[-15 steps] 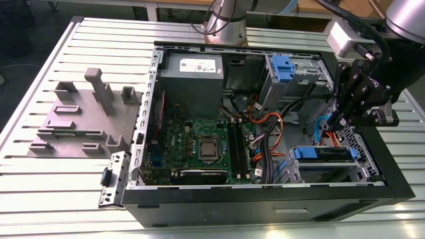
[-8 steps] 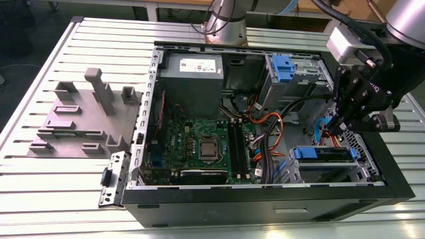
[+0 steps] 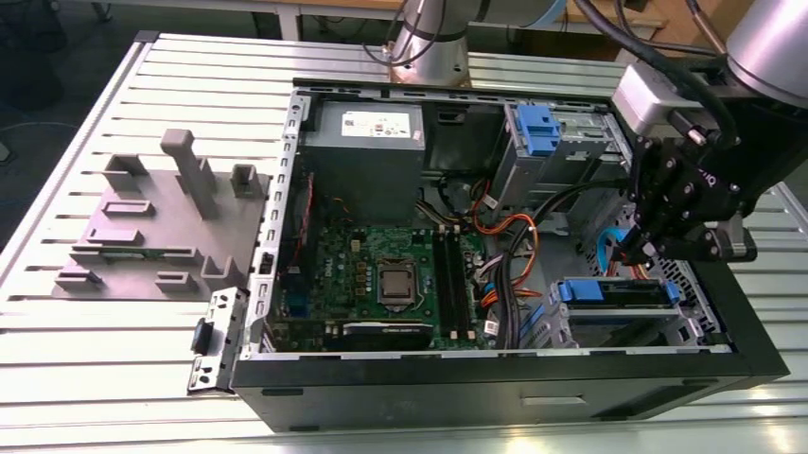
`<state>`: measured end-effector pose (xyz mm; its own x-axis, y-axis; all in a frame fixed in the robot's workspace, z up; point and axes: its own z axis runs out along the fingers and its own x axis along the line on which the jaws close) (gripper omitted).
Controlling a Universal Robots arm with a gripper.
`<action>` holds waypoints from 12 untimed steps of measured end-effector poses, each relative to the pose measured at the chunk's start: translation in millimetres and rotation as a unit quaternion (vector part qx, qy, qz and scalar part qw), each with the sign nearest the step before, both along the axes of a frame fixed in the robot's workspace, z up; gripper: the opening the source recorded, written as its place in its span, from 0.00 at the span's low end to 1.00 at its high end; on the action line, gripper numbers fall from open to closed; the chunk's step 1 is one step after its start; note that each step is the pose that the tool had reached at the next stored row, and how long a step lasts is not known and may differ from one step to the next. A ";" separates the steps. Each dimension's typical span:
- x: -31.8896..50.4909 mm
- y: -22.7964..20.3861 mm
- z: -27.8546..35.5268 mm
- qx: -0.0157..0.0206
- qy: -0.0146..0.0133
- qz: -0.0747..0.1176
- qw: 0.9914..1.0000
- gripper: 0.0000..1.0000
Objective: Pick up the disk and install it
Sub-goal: 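Insert the second disk wire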
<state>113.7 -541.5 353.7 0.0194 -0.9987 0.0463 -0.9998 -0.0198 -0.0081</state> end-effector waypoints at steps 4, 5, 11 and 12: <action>-0.4 -5.1 -3.1 0.002 -0.002 0.003 1.000 0.16; -0.5 -6.0 -3.8 0.003 -0.003 0.004 1.000 0.16; -3.3 -12.3 -8.3 0.009 -0.005 0.008 1.000 0.16; -4.3 -13.2 -8.8 0.010 -0.006 0.008 1.000 0.16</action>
